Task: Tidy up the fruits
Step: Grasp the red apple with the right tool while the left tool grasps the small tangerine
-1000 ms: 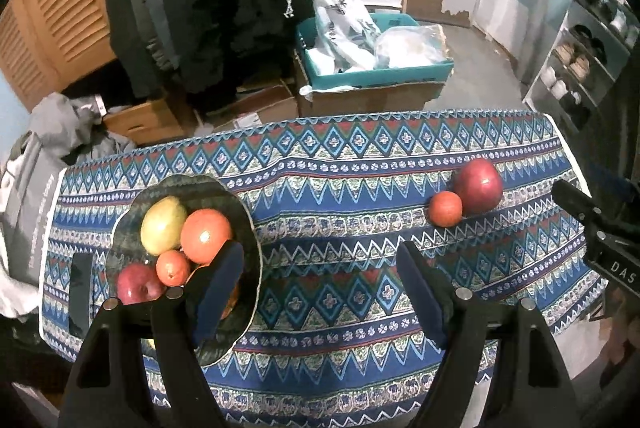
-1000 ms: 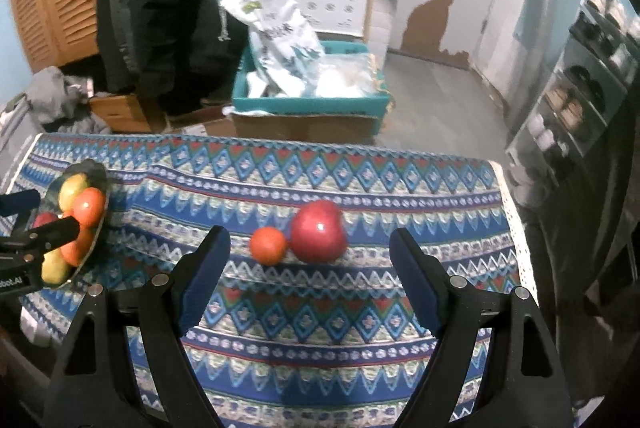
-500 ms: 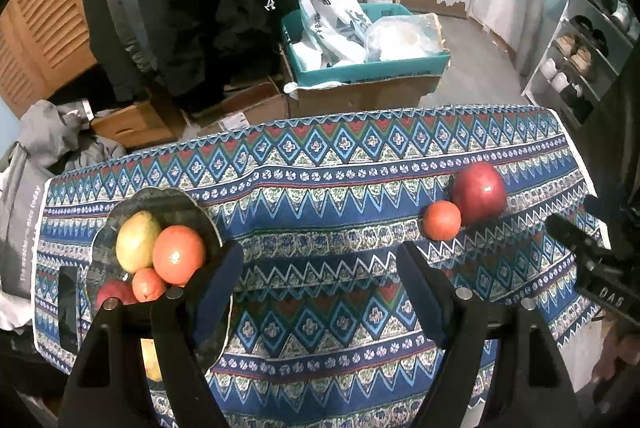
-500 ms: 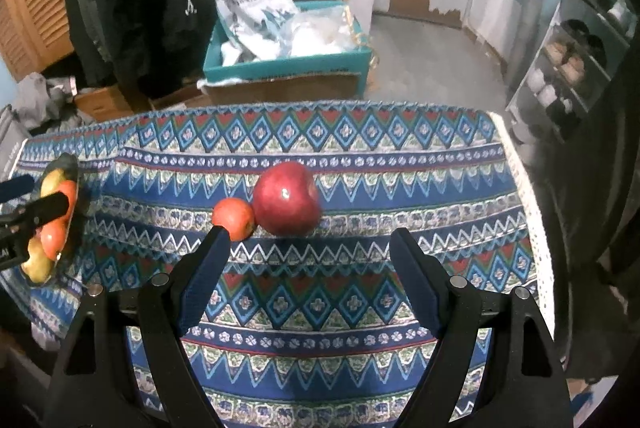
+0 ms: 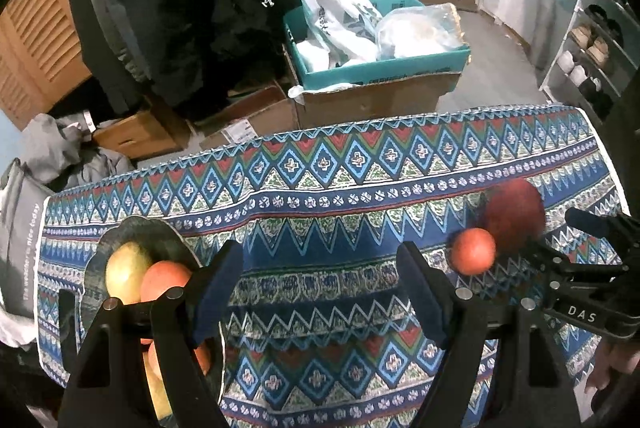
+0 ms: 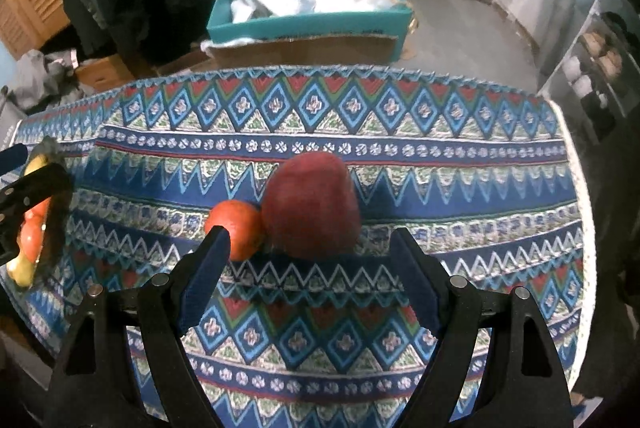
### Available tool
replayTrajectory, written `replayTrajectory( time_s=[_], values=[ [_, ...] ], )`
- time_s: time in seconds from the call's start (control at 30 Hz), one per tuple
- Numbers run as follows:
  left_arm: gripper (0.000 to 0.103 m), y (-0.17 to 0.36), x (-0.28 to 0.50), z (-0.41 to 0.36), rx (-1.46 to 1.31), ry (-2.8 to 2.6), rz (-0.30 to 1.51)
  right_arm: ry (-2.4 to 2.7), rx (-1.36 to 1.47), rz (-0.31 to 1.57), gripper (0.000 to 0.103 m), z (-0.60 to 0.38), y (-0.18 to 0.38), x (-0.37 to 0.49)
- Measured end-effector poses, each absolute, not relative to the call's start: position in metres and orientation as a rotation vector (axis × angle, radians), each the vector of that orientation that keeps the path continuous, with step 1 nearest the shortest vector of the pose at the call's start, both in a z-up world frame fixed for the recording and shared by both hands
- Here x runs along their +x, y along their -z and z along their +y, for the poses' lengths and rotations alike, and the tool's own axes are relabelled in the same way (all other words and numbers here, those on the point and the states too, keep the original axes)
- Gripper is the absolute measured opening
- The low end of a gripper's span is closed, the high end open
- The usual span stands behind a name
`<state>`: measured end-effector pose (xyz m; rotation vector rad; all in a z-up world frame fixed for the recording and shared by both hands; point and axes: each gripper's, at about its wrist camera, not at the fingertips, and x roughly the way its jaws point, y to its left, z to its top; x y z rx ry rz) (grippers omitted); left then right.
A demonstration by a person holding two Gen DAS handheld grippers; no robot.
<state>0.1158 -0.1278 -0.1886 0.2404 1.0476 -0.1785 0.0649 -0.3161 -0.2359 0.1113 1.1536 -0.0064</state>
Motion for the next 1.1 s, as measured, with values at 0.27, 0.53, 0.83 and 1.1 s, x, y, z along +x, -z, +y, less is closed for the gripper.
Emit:
replayTrajectory(
  time_s=[0.27,0.53,0.83,1.1],
  values=[
    [0.080,0.212,0.135,-0.133,0.231,0.173,1.089,0.009,0.119,1.198,0.082,-0.314,0.261,0.091],
    [0.080,0.222,0.142,-0.139,0.231,0.181,1.110,0.022,0.171,1.221,0.081,-0.321,0.277,0.109],
    [0.080,0.225,0.141,-0.153,0.232,0.215,1.125,0.001,0.238,1.236,0.070,-0.333,0.285,0.106],
    [0.080,0.223,0.132,-0.169,0.213,0.265,1.129,0.025,0.228,1.175,0.069,-0.347,0.267,0.074]
  ],
)
